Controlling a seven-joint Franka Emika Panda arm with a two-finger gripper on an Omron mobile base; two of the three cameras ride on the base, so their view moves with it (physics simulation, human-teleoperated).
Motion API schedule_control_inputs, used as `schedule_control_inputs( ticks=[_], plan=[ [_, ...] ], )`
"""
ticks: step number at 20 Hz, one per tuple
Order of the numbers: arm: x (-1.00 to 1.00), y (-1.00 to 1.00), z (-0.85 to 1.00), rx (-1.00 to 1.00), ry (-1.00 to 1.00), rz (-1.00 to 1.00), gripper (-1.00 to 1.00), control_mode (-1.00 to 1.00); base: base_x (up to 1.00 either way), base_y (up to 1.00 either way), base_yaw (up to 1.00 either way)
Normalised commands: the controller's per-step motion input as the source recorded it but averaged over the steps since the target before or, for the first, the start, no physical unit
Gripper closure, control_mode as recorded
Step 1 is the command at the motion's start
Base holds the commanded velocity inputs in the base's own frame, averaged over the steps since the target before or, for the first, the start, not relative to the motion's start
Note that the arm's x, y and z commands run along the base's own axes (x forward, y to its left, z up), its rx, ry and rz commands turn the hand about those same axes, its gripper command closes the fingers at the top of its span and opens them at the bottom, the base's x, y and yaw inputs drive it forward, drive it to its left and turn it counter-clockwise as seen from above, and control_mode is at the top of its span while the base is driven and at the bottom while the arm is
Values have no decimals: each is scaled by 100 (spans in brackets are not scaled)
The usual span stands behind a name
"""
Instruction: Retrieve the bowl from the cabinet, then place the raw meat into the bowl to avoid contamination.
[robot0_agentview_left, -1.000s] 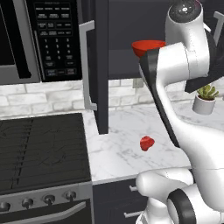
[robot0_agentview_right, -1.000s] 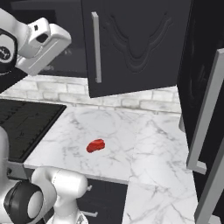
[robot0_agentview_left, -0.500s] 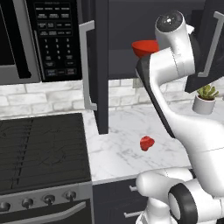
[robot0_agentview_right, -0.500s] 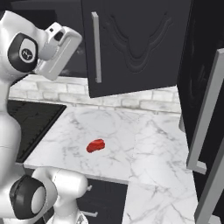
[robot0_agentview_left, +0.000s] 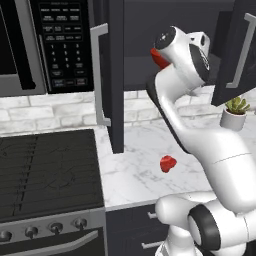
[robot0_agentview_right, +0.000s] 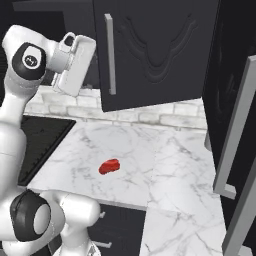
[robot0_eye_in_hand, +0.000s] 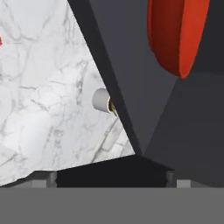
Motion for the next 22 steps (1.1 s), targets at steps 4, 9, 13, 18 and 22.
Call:
schedule_control_inputs(
  ticks=[4, 9, 13, 18, 22],
  plan=[
    [0, -57, -13, -20, 25, -15, -100, -100, 0, 0, 0],
    [-14, -61, -2, -10, 14, -17, -100, -100, 0, 0, 0],
    [-31, -57, -5, -5, 4, -19, -100, -100, 0, 0, 0],
    [-72, -65, -5, 1, -6, -8, -100, -100, 0, 0, 0],
    [-84, -74, 0, 5, -14, 0, -100, -100, 0, 0, 0]
  ],
)
